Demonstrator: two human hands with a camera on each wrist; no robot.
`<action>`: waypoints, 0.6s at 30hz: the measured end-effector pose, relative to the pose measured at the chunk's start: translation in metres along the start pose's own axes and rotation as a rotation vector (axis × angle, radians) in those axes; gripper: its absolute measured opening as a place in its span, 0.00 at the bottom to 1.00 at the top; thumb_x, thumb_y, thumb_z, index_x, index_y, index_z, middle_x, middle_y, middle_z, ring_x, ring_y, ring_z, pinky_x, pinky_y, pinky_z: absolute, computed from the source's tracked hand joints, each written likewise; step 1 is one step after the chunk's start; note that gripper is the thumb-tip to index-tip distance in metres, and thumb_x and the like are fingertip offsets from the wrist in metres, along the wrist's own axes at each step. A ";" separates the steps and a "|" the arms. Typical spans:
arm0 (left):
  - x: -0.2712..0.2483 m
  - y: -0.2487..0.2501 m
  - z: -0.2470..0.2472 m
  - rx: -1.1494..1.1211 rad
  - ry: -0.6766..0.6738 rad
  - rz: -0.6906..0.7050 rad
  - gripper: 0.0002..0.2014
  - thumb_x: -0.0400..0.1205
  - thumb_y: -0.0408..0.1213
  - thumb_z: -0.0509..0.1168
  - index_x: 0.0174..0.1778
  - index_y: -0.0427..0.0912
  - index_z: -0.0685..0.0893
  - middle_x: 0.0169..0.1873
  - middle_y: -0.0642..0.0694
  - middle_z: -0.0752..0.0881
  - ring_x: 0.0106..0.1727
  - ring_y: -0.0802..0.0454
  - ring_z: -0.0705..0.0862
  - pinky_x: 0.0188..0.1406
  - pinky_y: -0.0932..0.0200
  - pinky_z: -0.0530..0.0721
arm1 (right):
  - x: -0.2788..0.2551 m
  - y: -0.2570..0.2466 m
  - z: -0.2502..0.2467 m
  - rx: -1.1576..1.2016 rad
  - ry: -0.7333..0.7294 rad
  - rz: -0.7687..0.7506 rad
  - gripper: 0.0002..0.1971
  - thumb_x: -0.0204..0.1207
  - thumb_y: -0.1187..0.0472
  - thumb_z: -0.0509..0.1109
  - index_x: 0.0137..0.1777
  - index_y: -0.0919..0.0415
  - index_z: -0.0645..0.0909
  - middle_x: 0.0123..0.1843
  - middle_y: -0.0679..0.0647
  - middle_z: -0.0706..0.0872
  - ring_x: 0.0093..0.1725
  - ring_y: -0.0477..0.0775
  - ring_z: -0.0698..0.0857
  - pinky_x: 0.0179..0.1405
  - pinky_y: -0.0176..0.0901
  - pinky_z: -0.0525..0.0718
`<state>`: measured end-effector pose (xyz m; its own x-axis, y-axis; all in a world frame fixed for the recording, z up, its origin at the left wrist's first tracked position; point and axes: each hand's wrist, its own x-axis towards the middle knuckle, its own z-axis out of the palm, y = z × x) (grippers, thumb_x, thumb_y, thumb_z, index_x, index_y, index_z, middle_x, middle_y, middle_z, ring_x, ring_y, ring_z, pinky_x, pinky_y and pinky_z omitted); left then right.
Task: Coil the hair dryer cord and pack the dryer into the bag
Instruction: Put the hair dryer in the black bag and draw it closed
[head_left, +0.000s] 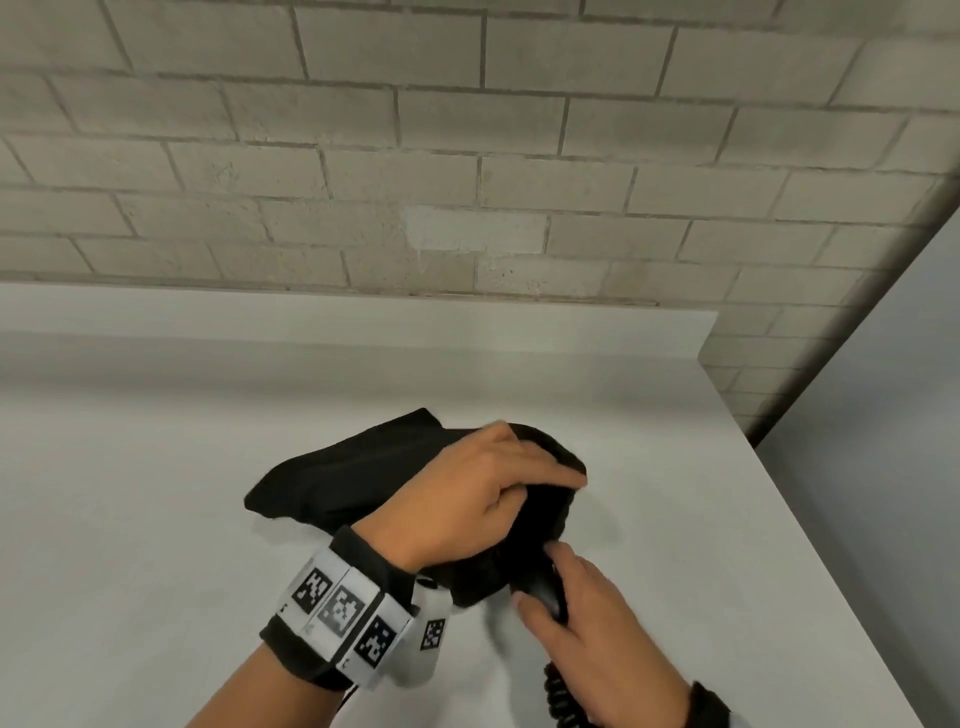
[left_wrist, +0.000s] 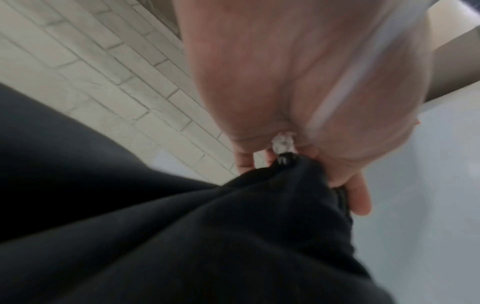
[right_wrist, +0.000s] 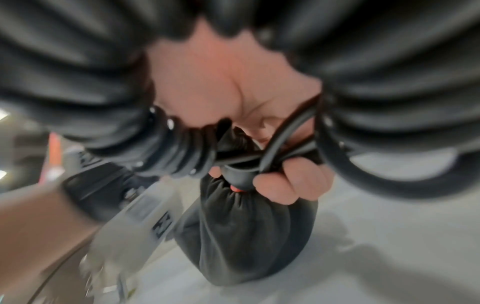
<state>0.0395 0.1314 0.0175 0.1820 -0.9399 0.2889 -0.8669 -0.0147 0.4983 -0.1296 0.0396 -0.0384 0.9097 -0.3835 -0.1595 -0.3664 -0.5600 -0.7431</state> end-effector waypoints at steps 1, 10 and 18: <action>-0.006 0.004 0.003 -0.024 -0.012 0.015 0.30 0.77 0.22 0.59 0.68 0.58 0.84 0.59 0.62 0.87 0.52 0.54 0.77 0.56 0.56 0.80 | 0.004 0.001 -0.003 0.074 0.013 0.022 0.16 0.79 0.44 0.64 0.65 0.40 0.69 0.56 0.41 0.82 0.54 0.38 0.82 0.54 0.32 0.80; -0.069 0.015 0.045 -0.193 0.013 -0.179 0.34 0.74 0.25 0.60 0.71 0.65 0.79 0.57 0.71 0.82 0.52 0.58 0.79 0.54 0.62 0.81 | 0.028 0.005 0.002 0.655 0.235 0.306 0.06 0.79 0.53 0.68 0.54 0.51 0.80 0.51 0.51 0.89 0.52 0.50 0.87 0.49 0.44 0.83; -0.088 0.021 0.056 -0.321 0.088 -0.288 0.33 0.79 0.30 0.67 0.76 0.67 0.73 0.67 0.69 0.77 0.72 0.60 0.76 0.71 0.61 0.76 | 0.030 0.004 0.018 0.989 0.080 0.284 0.10 0.77 0.66 0.69 0.56 0.58 0.83 0.55 0.66 0.89 0.58 0.65 0.87 0.63 0.62 0.84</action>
<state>-0.0205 0.1950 -0.0438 0.4462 -0.8801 0.1623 -0.5894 -0.1526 0.7933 -0.1004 0.0396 -0.0576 0.7859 -0.4753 -0.3956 -0.2078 0.3995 -0.8928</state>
